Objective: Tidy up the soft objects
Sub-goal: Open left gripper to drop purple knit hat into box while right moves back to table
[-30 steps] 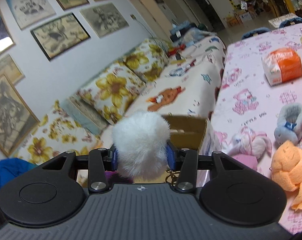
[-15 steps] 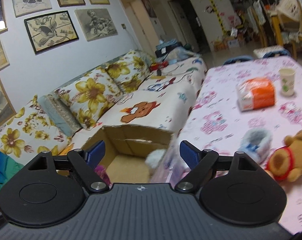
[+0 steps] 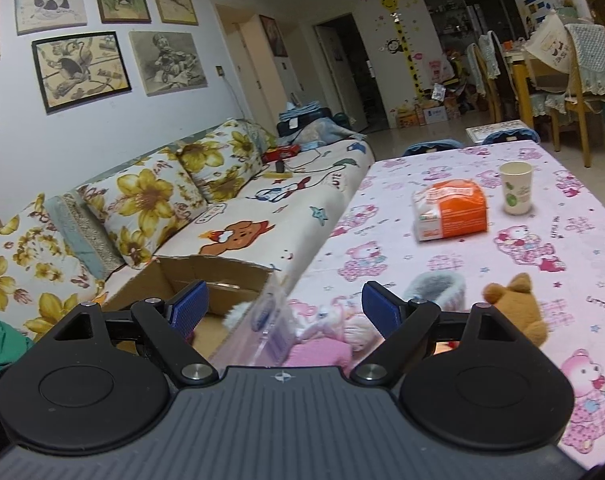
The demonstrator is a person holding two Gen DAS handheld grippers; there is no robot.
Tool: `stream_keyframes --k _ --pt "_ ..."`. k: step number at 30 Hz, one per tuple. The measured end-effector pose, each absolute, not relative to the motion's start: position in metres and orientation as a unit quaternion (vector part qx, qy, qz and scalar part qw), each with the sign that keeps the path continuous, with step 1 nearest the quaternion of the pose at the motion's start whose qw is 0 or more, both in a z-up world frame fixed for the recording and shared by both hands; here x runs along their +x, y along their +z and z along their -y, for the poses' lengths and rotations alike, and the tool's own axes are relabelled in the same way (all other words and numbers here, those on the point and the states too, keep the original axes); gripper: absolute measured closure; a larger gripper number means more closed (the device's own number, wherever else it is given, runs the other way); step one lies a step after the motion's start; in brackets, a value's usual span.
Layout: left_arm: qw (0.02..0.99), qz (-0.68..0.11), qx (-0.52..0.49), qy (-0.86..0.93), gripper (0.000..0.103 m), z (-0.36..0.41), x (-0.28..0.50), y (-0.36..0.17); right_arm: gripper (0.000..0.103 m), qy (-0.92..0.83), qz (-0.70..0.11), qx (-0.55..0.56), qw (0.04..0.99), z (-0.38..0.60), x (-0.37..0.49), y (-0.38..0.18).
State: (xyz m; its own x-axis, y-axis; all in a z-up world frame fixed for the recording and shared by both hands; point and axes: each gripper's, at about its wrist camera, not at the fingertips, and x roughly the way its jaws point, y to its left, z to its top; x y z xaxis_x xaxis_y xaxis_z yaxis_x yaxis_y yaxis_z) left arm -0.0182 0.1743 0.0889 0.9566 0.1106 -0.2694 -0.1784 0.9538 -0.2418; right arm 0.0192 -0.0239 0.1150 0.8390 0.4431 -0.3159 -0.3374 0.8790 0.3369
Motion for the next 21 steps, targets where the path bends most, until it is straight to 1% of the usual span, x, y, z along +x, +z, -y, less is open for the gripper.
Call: stream_keyframes --k 8,13,21 --pt "0.984 -0.130 -0.113 0.045 0.008 -0.156 -0.014 0.087 0.000 0.173 -0.193 0.129 0.957 0.044 0.016 0.107" --pt "0.986 -0.132 -0.097 0.029 0.005 -0.142 -0.012 0.085 0.000 0.155 -0.194 0.137 0.959 0.061 0.010 0.101" --pt "0.988 -0.138 -0.067 0.009 0.004 -0.117 -0.009 0.080 0.000 0.128 -0.193 0.150 0.961 0.073 0.007 0.096"
